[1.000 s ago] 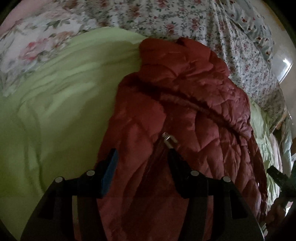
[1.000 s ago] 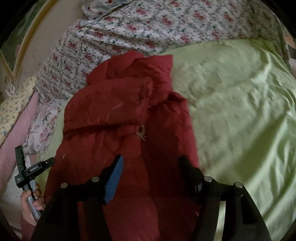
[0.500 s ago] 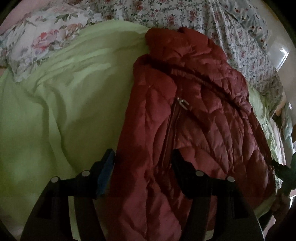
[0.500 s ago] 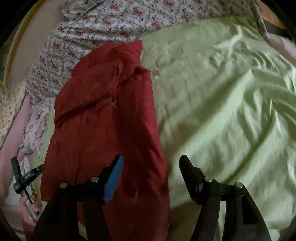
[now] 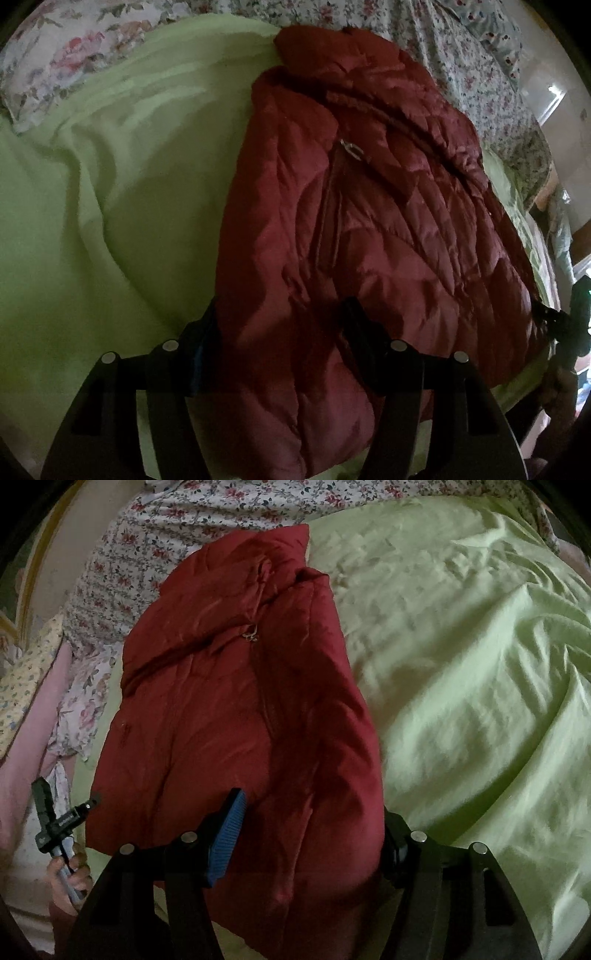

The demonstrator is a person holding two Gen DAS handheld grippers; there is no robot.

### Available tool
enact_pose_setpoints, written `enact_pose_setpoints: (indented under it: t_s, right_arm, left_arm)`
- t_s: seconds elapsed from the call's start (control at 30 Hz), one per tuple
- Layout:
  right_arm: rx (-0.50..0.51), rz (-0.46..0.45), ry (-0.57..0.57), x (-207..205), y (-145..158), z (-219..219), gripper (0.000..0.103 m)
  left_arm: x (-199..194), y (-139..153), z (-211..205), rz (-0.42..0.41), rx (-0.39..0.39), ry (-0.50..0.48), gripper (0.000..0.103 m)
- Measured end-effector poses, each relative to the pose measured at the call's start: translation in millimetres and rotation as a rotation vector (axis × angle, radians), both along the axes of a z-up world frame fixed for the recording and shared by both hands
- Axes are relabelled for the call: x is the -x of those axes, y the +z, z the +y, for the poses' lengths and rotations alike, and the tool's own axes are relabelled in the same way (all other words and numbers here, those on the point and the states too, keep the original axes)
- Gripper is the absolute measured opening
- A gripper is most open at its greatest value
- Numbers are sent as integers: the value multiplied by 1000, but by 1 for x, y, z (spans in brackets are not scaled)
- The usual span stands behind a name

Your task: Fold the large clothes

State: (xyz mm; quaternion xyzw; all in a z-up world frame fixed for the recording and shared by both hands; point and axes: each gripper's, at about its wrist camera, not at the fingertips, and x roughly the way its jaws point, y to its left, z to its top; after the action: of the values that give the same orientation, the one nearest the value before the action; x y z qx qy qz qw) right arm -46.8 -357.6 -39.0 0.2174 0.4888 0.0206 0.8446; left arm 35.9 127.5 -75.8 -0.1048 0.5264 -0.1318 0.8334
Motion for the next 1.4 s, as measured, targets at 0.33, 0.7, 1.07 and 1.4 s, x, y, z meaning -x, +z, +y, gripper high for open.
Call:
enact_pose_setpoints:
  t_s: [0.33,0.7,1.07,1.4]
  right_arm:
    - [-2,-21,39,4,1,11,40]
    - [-3,-119,119,21,24,24,23]
    - [-136,-260,183,43,62,24,21]
    - [-213,-388,179,30,97,16,19]
  left_arm:
    - [14,0,-7,-5,38,-62,34]
    - [27,26,-4,-66,39,-71,17]
    - [33,84,18,-198,124,-76,14]
    - [3,117,40,-287,208,-13,13]
